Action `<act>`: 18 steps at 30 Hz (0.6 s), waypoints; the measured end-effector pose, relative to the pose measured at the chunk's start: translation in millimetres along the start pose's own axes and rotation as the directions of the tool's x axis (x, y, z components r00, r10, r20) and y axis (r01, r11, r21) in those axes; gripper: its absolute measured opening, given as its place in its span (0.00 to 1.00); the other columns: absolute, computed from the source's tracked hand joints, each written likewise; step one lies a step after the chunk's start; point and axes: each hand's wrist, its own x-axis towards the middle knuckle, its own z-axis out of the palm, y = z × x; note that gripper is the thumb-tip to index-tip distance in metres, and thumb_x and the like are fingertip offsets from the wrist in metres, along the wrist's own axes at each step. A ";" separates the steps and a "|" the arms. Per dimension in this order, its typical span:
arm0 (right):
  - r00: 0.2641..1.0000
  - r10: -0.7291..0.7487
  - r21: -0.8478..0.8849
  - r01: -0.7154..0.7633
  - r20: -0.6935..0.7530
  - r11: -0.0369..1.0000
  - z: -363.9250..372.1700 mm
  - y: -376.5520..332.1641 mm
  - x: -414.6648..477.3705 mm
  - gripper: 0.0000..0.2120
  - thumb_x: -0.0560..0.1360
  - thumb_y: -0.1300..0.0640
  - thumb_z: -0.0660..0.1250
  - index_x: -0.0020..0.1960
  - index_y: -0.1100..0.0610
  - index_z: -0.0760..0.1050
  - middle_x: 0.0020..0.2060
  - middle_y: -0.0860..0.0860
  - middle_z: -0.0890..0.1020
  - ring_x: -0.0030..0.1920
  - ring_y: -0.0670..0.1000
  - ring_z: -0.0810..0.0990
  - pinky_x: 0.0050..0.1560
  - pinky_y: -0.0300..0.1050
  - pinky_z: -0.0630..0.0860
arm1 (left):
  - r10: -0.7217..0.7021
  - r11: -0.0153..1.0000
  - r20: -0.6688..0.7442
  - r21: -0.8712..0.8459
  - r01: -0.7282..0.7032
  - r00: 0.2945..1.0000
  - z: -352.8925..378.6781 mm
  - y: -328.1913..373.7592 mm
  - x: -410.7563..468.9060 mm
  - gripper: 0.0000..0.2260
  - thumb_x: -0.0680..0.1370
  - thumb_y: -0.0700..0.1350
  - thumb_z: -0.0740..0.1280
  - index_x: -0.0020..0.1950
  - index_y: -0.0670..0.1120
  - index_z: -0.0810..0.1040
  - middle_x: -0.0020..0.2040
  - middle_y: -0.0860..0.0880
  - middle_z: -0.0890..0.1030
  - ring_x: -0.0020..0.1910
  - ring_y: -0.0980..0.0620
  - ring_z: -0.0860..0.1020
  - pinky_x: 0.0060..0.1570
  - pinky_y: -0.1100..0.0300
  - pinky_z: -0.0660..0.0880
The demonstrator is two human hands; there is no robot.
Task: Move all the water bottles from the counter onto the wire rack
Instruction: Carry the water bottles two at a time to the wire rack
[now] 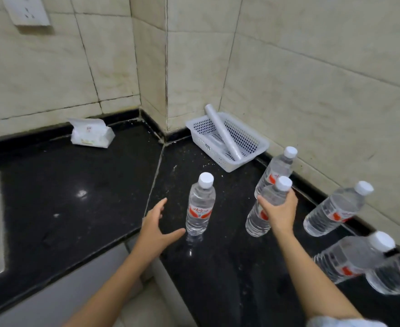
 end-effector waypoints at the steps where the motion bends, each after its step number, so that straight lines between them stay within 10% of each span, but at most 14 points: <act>1: 1.000 0.019 0.001 -0.019 0.025 1.000 1.4 0.5 5.1 0.33 0.62 0.56 0.77 0.64 0.56 0.68 0.59 0.53 0.74 0.57 0.50 0.73 0.58 0.45 0.69 | 0.027 0.999 0.034 0.039 -0.029 0.999 5.5 5.7 8.8 0.40 0.65 0.47 0.75 0.71 0.57 0.57 0.70 0.48 0.63 0.65 0.52 0.64 0.66 0.54 0.64; 8: 0.994 0.080 0.035 -0.082 0.072 0.996 -4.5 8.1 24.7 0.31 0.65 0.61 0.74 0.65 0.56 0.66 0.52 0.48 0.74 0.52 0.49 0.74 0.54 0.43 0.69 | 0.152 0.987 -0.002 0.052 -0.152 0.988 49.5 26.7 53.5 0.44 0.57 0.53 0.76 0.68 0.60 0.59 0.66 0.52 0.66 0.68 0.49 0.64 0.69 0.50 0.62; 18: 0.994 0.099 0.015 -0.100 0.051 0.995 -1.9 13.5 8.4 0.26 0.63 0.58 0.75 0.56 0.46 0.67 0.51 0.48 0.79 0.51 0.48 0.77 0.52 0.42 0.71 | 0.107 0.988 0.017 -0.113 -0.104 0.994 66.5 34.3 73.4 0.33 0.63 0.37 0.77 0.61 0.54 0.66 0.50 0.55 0.75 0.48 0.56 0.75 0.53 0.59 0.69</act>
